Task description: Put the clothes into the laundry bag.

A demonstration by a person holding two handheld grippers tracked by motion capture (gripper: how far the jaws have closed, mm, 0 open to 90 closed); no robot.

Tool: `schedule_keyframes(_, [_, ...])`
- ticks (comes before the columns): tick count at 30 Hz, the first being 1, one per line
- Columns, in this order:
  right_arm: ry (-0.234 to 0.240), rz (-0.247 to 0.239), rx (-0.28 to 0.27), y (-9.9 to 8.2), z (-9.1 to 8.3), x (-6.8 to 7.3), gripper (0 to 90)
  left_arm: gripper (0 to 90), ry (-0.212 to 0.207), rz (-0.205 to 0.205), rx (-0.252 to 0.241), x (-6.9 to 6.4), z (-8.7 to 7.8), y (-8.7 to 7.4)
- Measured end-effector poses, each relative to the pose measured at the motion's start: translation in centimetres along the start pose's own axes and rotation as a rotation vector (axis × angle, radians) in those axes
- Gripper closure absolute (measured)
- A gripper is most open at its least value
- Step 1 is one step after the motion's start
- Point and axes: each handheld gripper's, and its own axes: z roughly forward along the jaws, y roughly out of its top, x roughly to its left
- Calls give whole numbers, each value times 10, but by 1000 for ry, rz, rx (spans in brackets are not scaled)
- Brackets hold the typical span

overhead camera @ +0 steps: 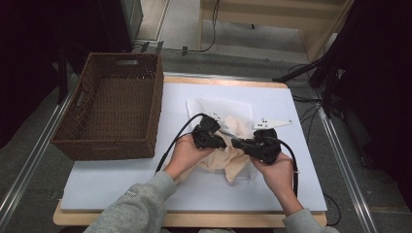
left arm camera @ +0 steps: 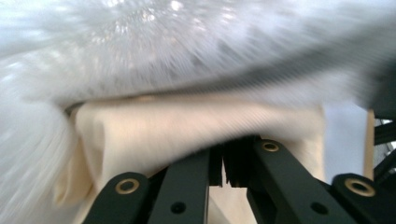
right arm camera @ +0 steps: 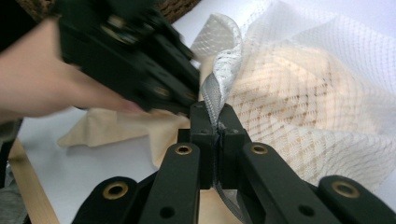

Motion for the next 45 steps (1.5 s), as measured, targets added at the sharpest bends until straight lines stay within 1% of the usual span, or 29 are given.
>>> schedule_keyframes(2, [-4,2,0,-1,0,-1,886,869,2,19,-5,-3,-14,-4])
schedule_keyframes(4, [-5,3,3,-1,0,-1,886,855,-6,22,-12,-4,-24,-7])
schedule_keyframes(5, [-4,5,5,-1,0,-2,886,850,-4,24,-25,-4,-30,-10])
schedule_keyframes(7, [-4,2,8,0,2,-1,886,818,-10,19,-35,-4,-38,-13])
schedule_keyframes(9, [-1,-3,9,0,3,-1,886,762,-8,34,-32,-4,-45,-17])
schedule_keyframes(11, [1,-3,11,-1,3,-1,886,694,6,27,-40,-4,-52,-22])
schedule_keyframes(12, [4,-4,11,-1,4,-2,886,666,12,16,-49,-3,-55,-26])
schedule_keyframes(14, [4,-5,12,-1,4,-1,886,618,8,5,-55,-1,-61,-30])
schedule_keyframes(16, [8,-5,16,-1,5,0,885,596,16,-3,-61,-1,-66,-37])
schedule_keyframes(19, [13,-3,16,-2,5,0,885,578,17,-2,-59,0,-72,-46])
schedule_keyframes(23, [15,-7,16,-1,5,0,885,541,45,16,-44,-1,-79,-60])
schedule_keyframes(28, [18,-11,17,-1,5,0,884,492,61,-2,-64,0,-88,-76])
schedule_keyframes(32, [23,-13,17,-2,4,-1,883,467,68,-6,-67,1,-91,-90])
schedule_keyframes(33, [26,-15,18,-2,4,-2,884,461,63,-11,-63,2,-91,-94])
schedule_keyframes(35, [28,-13,16,-1,5,-2,883,464,66,-16,-62,3,-90,-99])
schedule_keyframes(37, [31,-10,20,0,5,-2,883,476,57,-29,-63,4,-88,-104])
schedule_keyframes(41, [40,-17,22,2,8,-2,882,494,67,-29,-29,5,-81,-109])
schedule_keyframes(43, [41,-19,22,3,9,-1,882,501,63,-29,-25,5,-77,-109])
schedule_keyframes(45, [43,-25,21,4,10,-1,882,543,64,-26,-25,4,-72,-107])
